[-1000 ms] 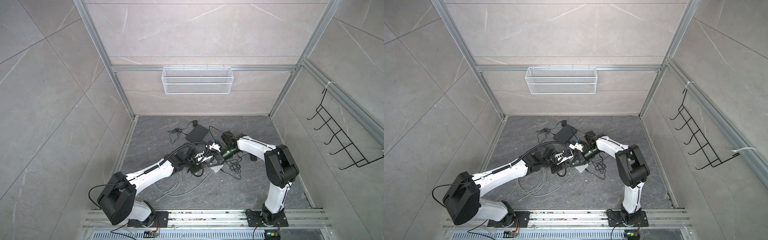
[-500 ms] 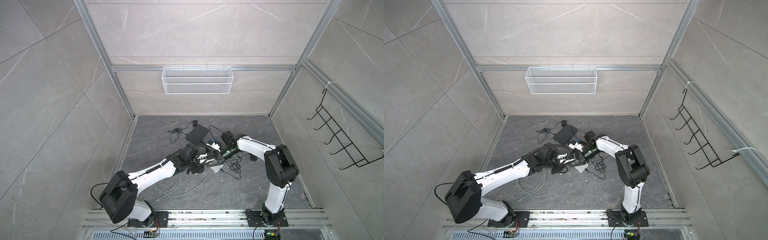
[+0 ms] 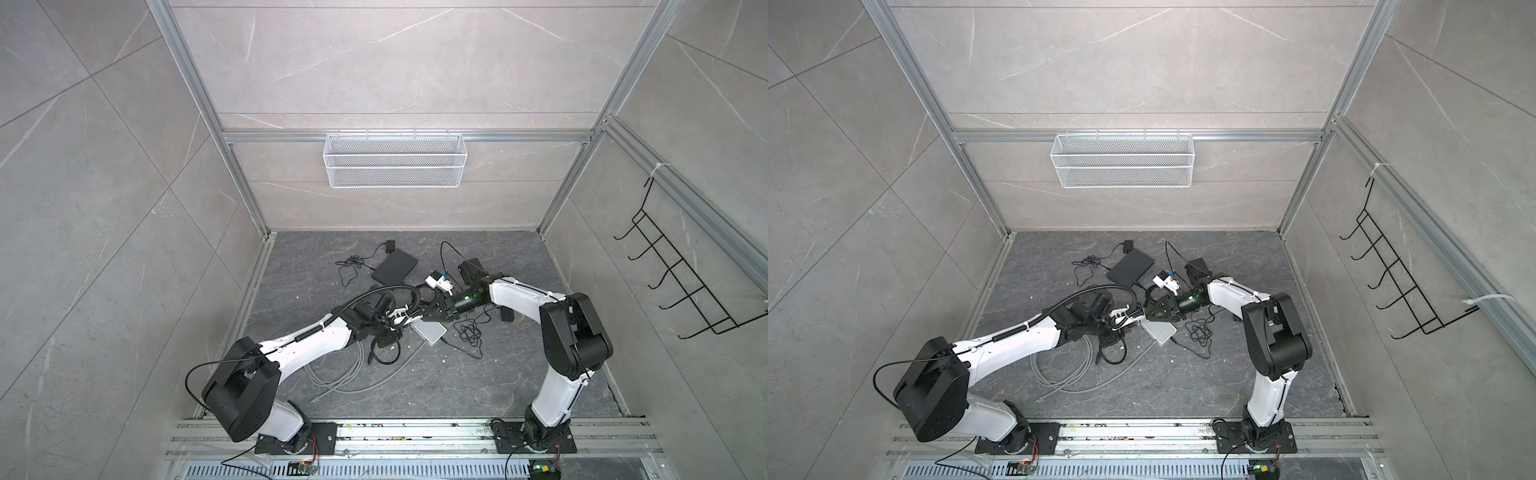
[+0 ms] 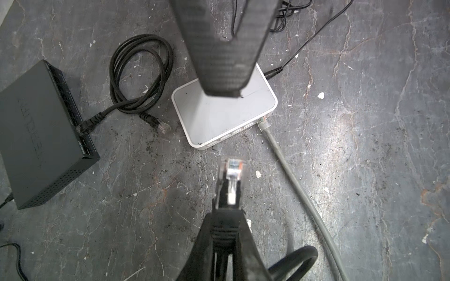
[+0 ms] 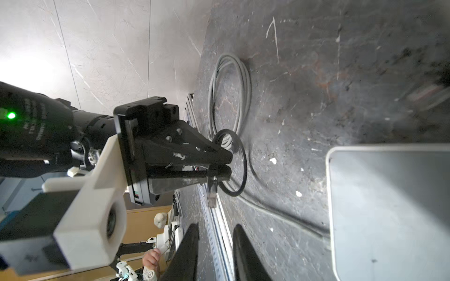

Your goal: Insert the plug into the switch port

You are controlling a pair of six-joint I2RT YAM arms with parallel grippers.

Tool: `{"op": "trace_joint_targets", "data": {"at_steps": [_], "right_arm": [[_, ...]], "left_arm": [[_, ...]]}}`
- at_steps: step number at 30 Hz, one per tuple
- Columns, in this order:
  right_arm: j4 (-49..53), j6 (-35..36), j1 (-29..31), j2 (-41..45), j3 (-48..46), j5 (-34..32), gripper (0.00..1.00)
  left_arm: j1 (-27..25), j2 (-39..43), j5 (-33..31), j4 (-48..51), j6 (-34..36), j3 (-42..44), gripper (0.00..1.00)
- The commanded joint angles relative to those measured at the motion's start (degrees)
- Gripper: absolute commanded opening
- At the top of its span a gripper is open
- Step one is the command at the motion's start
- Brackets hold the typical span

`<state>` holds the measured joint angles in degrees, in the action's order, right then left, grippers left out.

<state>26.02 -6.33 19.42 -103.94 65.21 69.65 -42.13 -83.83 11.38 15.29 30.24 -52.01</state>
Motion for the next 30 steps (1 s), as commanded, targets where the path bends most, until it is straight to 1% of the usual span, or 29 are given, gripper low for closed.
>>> {"op": "trace_joint_targets", "data": {"at_steps": [1, 5, 9, 12, 16, 22, 26, 28, 30], "right_arm": [[-11.3, -8.9, 1.0, 3.4, -3.5, -1.8, 0.28], [-23.2, -17.6, 2.9, 4.6, -8.9, -4.8, 0.31], [-28.1, -21.2, 4.6, 3.2, -10.0, -7.5, 0.31], [-33.2, -24.2, 5.2, 2.9, -10.7, -8.1, 0.31], [-29.8, -21.7, 6.5, 2.6, -9.2, -9.4, 0.32], [-30.1, -21.7, 7.5, 2.5, -9.4, -9.9, 0.31], [-28.2, -20.5, 8.1, 2.9, -9.3, -10.6, 0.30], [-27.8, -20.4, 8.4, 2.9, -9.3, -10.5, 0.25], [-26.6, -19.8, 8.6, 3.0, -9.1, -10.8, 0.16]], "left_arm": [[1.1, 0.0, 4.8, -0.9, -2.8, -0.3, 0.06], [2.3, -1.3, 8.7, -0.5, -4.2, -1.1, 0.06], [2.8, -1.6, 10.4, -0.7, -4.8, -1.0, 0.06], [2.9, -1.4, 10.9, -0.2, -5.0, -1.1, 0.06], [3.4, -1.0, 12.2, 0.3, -5.2, -1.1, 0.06], [3.9, -1.6, 13.4, 0.9, -5.3, -1.4, 0.05], [4.2, -1.7, 14.0, 1.1, -5.4, -1.3, 0.05], [4.3, -1.8, 14.0, 0.9, -5.4, -1.4, 0.05], [4.5, -1.7, 14.2, 0.5, -5.5, -1.2, 0.05]]}}
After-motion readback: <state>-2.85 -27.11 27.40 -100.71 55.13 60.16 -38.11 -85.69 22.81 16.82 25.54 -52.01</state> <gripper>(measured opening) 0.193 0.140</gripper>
